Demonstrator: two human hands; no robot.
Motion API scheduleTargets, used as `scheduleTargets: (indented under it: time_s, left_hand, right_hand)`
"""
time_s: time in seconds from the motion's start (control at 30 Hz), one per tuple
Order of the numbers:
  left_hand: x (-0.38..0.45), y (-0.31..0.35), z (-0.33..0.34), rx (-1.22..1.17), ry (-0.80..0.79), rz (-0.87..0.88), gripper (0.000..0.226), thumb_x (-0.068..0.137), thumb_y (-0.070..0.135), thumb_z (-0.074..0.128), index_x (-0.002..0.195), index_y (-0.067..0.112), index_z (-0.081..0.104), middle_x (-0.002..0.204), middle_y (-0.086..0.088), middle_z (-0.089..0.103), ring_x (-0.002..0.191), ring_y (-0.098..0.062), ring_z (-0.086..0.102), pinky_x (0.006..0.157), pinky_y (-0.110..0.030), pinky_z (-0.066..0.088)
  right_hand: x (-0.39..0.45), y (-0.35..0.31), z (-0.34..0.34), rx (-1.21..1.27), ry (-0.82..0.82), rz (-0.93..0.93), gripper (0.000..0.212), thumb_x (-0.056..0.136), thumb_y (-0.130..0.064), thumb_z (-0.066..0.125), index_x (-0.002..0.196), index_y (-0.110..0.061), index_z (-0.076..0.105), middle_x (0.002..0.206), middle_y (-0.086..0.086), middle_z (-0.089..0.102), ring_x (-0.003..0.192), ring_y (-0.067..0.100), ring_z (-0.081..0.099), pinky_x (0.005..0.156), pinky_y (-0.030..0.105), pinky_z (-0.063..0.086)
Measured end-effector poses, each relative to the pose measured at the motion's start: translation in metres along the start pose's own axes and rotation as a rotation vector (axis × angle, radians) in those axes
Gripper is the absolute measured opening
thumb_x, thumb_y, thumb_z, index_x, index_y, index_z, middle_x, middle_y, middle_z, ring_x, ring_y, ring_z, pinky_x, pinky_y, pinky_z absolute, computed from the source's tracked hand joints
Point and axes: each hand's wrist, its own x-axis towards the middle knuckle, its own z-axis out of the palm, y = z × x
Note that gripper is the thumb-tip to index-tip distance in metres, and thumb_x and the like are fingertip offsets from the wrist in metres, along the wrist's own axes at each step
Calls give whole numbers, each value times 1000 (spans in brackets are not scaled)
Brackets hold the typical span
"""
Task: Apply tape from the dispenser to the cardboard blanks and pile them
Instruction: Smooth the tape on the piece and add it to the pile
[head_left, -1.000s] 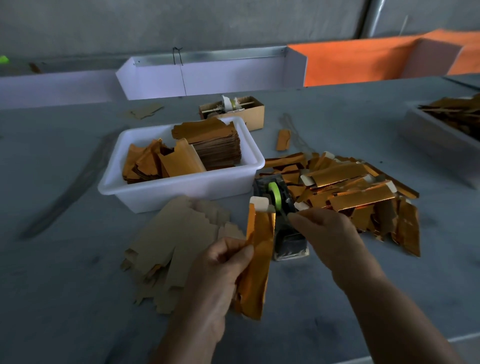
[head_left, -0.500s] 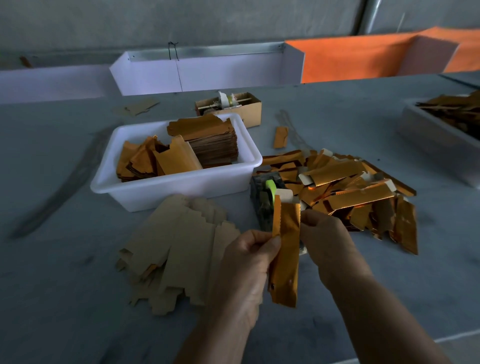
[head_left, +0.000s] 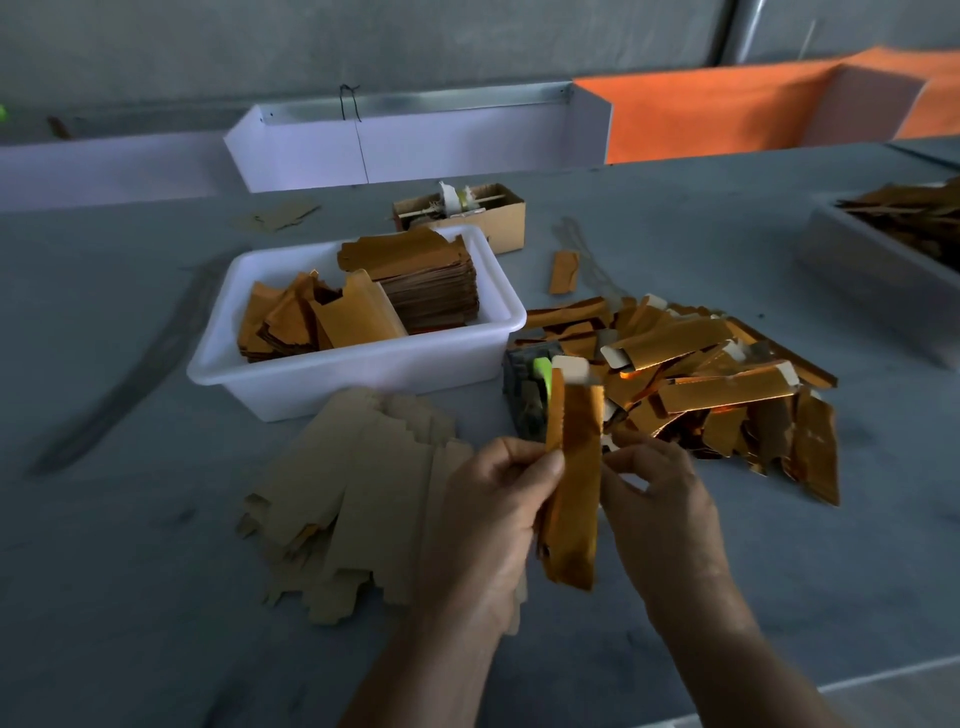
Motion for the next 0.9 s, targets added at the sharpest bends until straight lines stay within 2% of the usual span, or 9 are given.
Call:
scheduleTargets:
  time_s: [0.13,0.27,0.37,0.47,0.57,0.7,0.77,0.8,0.9]
  left_hand:
    - [3,3,6,147,16,77,9,88,22,65,79,19,64,68,8,64,61,-1,61,54,-14,48]
    - [5,4,6,281,14,107,9,89,26,64,81,23,63,76,1,67,74,-15,65,66,-30,54]
    - [6,7,6,404,31,123,8,89,32,63,84,26,63,80,5,68,78,-13,66,74,-34,58]
    - [7,10,6,410,23,91,8,89,33,63,86,25,64,83,3,70,80,-16,68,77,-40,58]
    - [6,12,7,407,16,77,7,89,30,64,84,25,64,84,1,70,81,-18,68,77,-42,58]
    - [2,12,5,341,25,45,8,88,30,66,86,22,66,81,3,68,75,-12,66,65,-24,55]
    - [0,13,3,246,41,-5,6,87,26,67,83,22,66,79,2,69,71,-9,65,59,-18,50]
    - [-2,14,3,189,39,-42,5,86,23,68,81,21,67,79,1,71,70,-9,66,61,-20,52]
    - [-9,20,2,-4,-23,-150,1,83,10,69,83,10,68,75,-2,73,73,-17,72,74,-32,60]
  right_hand:
    - [-1,5,4,41,31,-13,22,88,-19,62,70,-30,54,128,-1,50,101,6,45,65,7,34]
    - [-3,9,8,38,52,-48,20,89,-17,61,75,-29,55,116,-7,48,97,7,48,66,9,37]
    - [-2,9,7,-35,83,-137,17,88,-13,61,75,-23,57,104,-9,46,83,3,47,58,7,36]
    - [1,6,7,-181,106,-217,6,87,-7,64,81,-5,65,98,-7,44,80,7,48,55,7,36]
    - [1,7,0,-208,72,-243,4,87,-7,63,83,-6,66,100,-8,46,81,4,48,57,6,37]
    - [-3,12,-21,-71,24,-155,12,89,-18,59,79,-23,58,98,-6,53,80,3,51,63,10,38]
    - [-6,9,-36,113,-38,-96,10,88,-16,59,81,-21,63,87,-4,62,78,10,58,69,24,48]
    - [-8,4,-42,227,-99,-79,12,86,-12,59,81,-21,66,82,-3,64,76,10,60,69,29,50]
    - [-15,-13,-53,380,-272,-133,21,83,-4,59,77,-20,71,76,-2,67,67,8,61,60,22,51]
